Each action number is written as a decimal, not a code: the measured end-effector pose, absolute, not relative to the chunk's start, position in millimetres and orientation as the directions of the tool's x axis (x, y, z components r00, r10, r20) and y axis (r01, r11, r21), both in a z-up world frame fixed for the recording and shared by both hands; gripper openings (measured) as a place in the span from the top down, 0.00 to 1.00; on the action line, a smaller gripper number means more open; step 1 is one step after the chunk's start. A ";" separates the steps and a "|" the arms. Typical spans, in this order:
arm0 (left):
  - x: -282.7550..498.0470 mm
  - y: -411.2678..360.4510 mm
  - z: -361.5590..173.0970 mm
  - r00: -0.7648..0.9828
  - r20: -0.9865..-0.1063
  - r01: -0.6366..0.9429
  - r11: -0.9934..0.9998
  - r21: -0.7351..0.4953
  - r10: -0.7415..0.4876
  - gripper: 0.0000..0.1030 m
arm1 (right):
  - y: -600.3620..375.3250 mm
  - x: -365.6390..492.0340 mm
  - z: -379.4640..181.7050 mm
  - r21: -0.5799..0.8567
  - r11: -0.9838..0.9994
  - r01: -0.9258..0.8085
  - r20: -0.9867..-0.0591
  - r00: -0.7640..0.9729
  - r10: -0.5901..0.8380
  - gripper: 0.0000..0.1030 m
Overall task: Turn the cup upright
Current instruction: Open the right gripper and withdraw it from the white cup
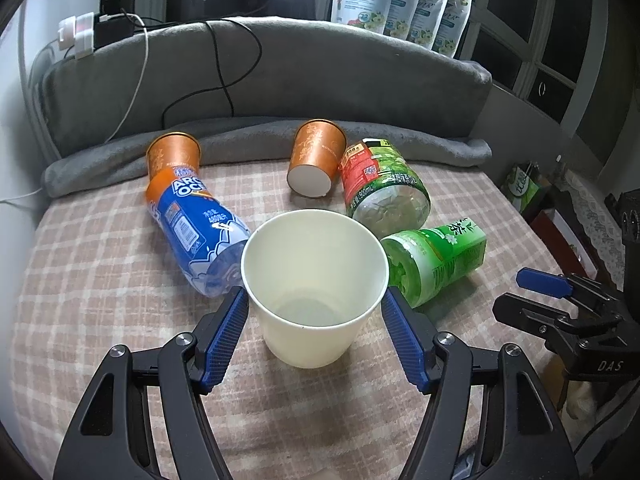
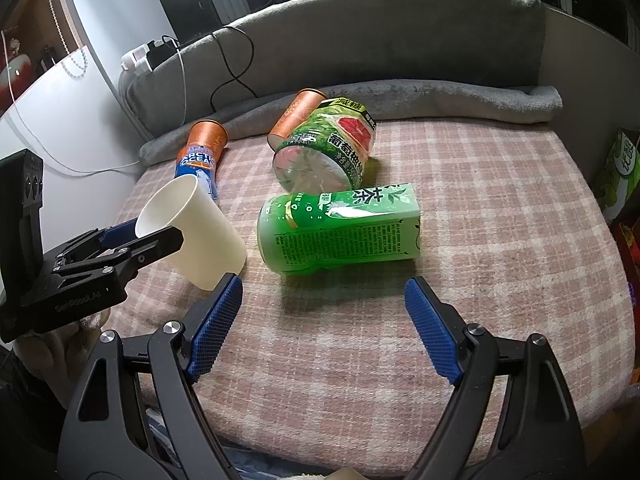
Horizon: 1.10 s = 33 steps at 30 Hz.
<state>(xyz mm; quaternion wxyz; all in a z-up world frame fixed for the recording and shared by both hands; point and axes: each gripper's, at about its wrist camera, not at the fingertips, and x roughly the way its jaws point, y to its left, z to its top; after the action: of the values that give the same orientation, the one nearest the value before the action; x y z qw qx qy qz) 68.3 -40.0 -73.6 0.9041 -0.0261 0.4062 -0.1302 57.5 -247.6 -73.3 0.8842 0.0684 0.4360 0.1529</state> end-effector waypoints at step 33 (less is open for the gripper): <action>31.3 -23.2 -51.9 0.711 -0.667 0.162 0.974 -0.157 -0.225 0.33 | -232.7 46.1 -51.8 0.165 0.959 -0.231 -0.700 0.658 0.278 0.17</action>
<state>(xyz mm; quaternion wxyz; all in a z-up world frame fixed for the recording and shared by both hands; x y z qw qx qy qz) 31.3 -23.2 -51.9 0.9238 -0.0433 0.3657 -0.1048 46.1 -232.7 -51.8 0.9100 0.0308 0.3891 0.1398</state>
